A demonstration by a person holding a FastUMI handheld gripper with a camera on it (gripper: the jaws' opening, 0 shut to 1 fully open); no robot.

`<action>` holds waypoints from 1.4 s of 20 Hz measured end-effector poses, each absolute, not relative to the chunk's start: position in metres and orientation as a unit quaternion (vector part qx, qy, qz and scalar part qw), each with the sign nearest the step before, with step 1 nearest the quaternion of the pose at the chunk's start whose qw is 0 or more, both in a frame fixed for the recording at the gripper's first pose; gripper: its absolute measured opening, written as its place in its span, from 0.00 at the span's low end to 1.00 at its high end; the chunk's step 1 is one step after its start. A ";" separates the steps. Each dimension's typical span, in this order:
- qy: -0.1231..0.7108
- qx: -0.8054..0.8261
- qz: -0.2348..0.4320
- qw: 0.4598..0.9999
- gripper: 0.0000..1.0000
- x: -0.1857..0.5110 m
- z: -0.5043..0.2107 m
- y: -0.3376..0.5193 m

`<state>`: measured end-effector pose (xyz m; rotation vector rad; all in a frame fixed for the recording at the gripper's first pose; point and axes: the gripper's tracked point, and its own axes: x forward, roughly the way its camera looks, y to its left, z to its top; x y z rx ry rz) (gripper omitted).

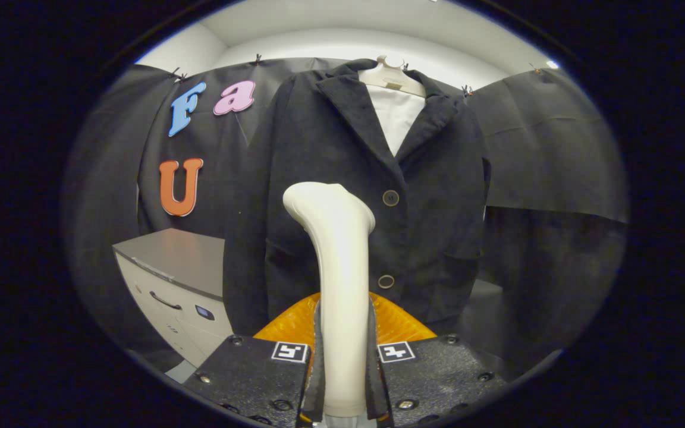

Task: Iron the clothes twice with a garment steamer, once on the left side and once on the right side.

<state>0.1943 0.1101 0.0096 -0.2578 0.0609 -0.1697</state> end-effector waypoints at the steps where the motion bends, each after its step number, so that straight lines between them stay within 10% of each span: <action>1: 0.036 -0.129 -0.090 0.987 0.30 0.193 0.003 0.106; 28: 0.210 -0.124 -0.099 0.965 0.30 0.160 -0.160 0.062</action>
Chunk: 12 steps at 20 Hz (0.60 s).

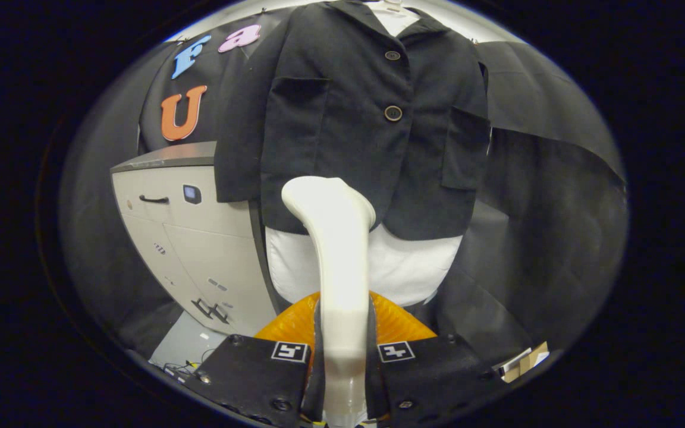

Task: Iron the clothes twice with a garment steamer, once on the left side and once on the right side.

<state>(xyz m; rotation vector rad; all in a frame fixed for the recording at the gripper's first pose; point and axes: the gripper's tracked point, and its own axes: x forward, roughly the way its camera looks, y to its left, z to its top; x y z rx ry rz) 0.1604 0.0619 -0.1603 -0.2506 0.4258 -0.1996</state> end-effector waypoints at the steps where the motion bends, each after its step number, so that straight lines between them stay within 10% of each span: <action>1: 0.211 -0.120 -0.095 0.965 0.30 0.161 -0.158 0.063; 12: 0.128 -0.064 -0.087 0.986 0.30 0.129 -0.040 0.014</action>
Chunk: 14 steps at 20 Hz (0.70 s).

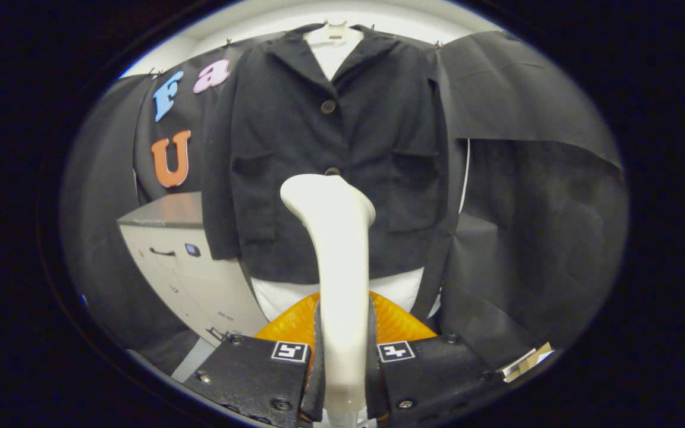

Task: Iron the clothes twice with a garment steamer, once on the left side and once on the right side.

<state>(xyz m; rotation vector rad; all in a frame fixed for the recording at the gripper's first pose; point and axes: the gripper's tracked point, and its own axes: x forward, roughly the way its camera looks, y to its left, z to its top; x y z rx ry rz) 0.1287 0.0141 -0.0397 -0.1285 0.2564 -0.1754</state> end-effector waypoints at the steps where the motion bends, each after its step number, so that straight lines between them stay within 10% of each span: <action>1: 0.117 -0.061 -0.088 0.987 0.30 0.129 -0.025 0.006; 14: -0.075 -0.044 -0.093 0.992 0.29 0.173 0.174 -0.026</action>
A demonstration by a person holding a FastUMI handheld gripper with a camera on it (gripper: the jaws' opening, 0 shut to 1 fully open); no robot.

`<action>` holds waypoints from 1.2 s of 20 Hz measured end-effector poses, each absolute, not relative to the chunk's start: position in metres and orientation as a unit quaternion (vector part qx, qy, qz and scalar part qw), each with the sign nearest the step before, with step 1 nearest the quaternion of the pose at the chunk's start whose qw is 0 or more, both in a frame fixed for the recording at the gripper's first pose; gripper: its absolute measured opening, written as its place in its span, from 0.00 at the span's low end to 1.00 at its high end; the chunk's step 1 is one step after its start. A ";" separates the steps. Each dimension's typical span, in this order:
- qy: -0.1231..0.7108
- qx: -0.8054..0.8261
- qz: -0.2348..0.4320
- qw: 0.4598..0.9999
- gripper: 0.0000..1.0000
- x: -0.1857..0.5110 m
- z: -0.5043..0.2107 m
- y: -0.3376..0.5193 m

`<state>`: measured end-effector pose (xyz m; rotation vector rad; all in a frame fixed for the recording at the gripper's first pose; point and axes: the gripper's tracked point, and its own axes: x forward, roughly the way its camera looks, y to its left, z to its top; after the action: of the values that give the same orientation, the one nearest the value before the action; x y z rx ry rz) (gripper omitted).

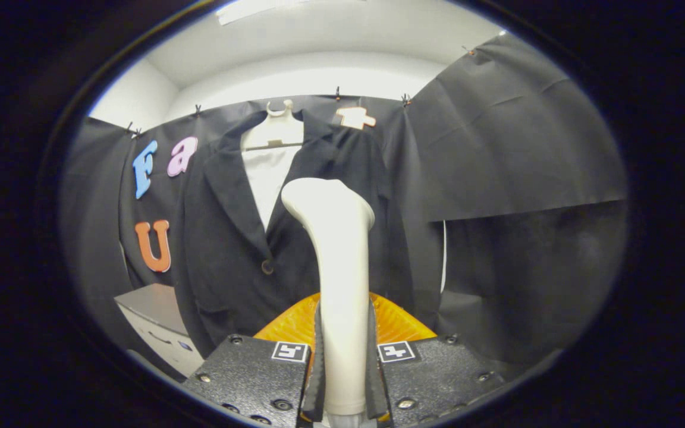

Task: Iron the clothes twice with a garment steamer, once on the left side and once on the right side.

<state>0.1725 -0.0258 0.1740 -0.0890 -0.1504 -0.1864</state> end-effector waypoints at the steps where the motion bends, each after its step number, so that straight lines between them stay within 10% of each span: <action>1: -0.089 -0.050 -0.094 0.990 0.29 0.178 0.185 -0.026; 24: -0.058 -0.072 -0.113 0.989 0.29 0.211 0.147 -0.049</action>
<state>0.2111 -0.0490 0.1467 -0.1448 -0.1174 -0.2262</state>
